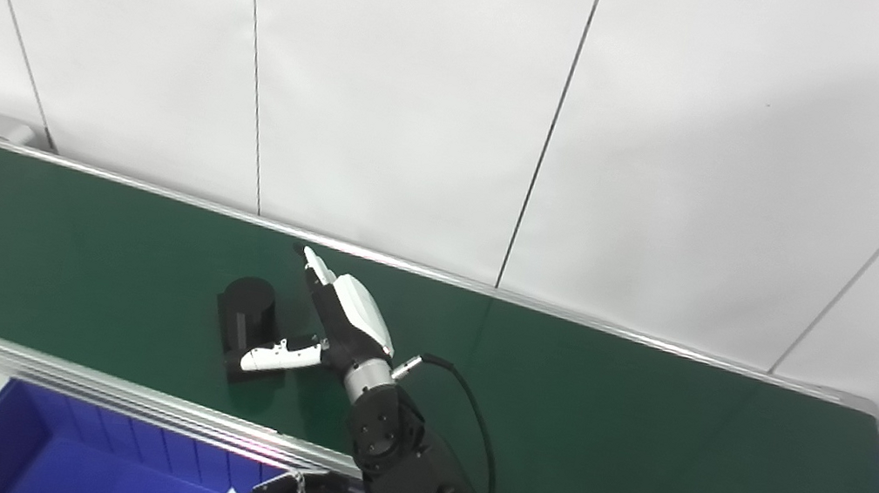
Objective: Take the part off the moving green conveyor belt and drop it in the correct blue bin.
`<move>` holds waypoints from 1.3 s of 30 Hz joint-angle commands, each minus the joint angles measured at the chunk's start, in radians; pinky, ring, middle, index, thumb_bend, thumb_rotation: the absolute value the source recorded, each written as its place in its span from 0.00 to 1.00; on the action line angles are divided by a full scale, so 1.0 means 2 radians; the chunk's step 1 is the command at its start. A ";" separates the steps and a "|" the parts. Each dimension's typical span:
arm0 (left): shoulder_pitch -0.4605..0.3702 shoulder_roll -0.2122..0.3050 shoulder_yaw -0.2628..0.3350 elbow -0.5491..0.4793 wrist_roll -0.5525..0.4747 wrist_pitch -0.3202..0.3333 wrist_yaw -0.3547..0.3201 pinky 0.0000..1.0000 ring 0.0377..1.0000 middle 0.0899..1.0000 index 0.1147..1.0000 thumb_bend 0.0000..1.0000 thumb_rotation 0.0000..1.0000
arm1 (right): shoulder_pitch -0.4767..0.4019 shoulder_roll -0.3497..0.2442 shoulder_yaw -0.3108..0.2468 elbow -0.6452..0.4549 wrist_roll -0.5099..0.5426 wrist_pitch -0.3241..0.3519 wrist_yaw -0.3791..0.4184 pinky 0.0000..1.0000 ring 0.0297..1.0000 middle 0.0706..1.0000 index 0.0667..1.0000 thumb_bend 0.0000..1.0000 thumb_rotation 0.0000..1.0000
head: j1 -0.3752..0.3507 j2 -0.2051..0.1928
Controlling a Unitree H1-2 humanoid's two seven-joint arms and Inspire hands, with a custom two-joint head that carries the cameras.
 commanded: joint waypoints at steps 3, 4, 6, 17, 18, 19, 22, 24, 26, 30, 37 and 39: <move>0.000 -0.007 0.000 -0.010 0.000 -0.020 -0.003 0.54 0.62 0.66 0.66 0.59 0.00 | -0.024 0.017 -0.001 -0.002 0.002 -0.039 -0.032 0.66 0.81 0.86 0.90 0.84 0.07 | 0.002 0.000; 0.000 -0.008 0.000 -0.010 0.000 -0.020 -0.003 0.55 0.63 0.67 0.66 0.59 0.00 | -0.024 0.018 -0.001 -0.001 0.001 -0.042 -0.037 0.62 0.76 0.82 0.86 0.83 0.04 | 0.004 0.001; 0.001 -0.008 0.000 -0.011 0.001 -0.020 -0.001 0.56 0.63 0.67 0.66 0.58 0.00 | -0.022 0.018 0.001 0.004 0.000 -0.052 -0.048 0.55 0.69 0.76 0.81 0.80 0.01 | 0.005 0.001; 0.000 -0.009 0.001 -0.005 0.002 -0.020 0.001 0.56 0.62 0.66 0.65 0.58 0.00 | -0.016 0.022 -0.009 0.016 0.010 -0.084 -0.095 0.38 0.45 0.48 0.43 0.53 0.00 | 0.009 0.004; 0.000 -0.009 0.001 -0.005 0.001 -0.020 0.001 0.56 0.62 0.66 0.65 0.59 0.00 | -0.015 0.022 -0.010 0.015 0.012 -0.086 -0.099 0.35 0.44 0.42 0.37 0.52 0.00 | 0.009 0.004; 0.000 -0.010 0.001 -0.005 0.001 -0.020 0.001 0.55 0.62 0.66 0.65 0.59 0.00 | -0.013 0.022 -0.010 0.011 0.013 -0.087 -0.107 0.33 0.44 0.40 0.36 0.52 0.00 | 0.010 0.004; 0.001 -0.011 0.002 -0.004 -0.001 -0.020 -0.001 0.57 0.62 0.65 0.65 0.59 0.00 | -0.008 0.021 -0.007 0.003 0.013 -0.087 -0.121 0.23 0.43 0.26 0.21 0.51 0.00 | 0.010 0.004; 0.000 -0.013 0.005 -0.003 -0.006 -0.020 -0.005 0.57 0.62 0.65 0.65 0.59 0.00 | -0.006 0.020 -0.004 0.001 0.011 -0.087 -0.133 0.22 0.43 0.25 0.20 0.51 0.00 | 0.012 0.004; 0.000 -0.013 0.005 -0.003 -0.005 -0.020 -0.006 0.58 0.62 0.65 0.64 0.58 0.00 | -0.003 0.019 -0.002 -0.004 0.009 -0.087 -0.142 0.20 0.43 0.23 0.17 0.51 0.00 | 0.012 0.004; 0.001 -0.013 0.004 -0.006 0.000 -0.020 -0.003 0.61 0.64 0.65 0.65 0.58 0.00 | 0.003 0.014 0.006 -0.018 0.004 -0.087 -0.152 0.18 0.43 0.20 0.15 0.51 0.00 | 0.013 0.005; 0.001 -0.012 0.002 -0.007 0.008 -0.020 0.006 0.60 0.64 0.65 0.65 0.58 0.00 | 0.023 0.006 0.003 -0.059 0.000 -0.086 -0.155 0.19 0.43 0.20 0.15 0.51 0.00 | 0.011 0.004; 0.000 -0.011 0.000 -0.008 0.011 -0.020 0.009 0.61 0.63 0.65 0.64 0.58 0.00 | 0.036 0.001 0.001 -0.088 -0.003 -0.083 -0.152 0.21 0.43 0.21 0.16 0.51 0.00 | 0.009 0.005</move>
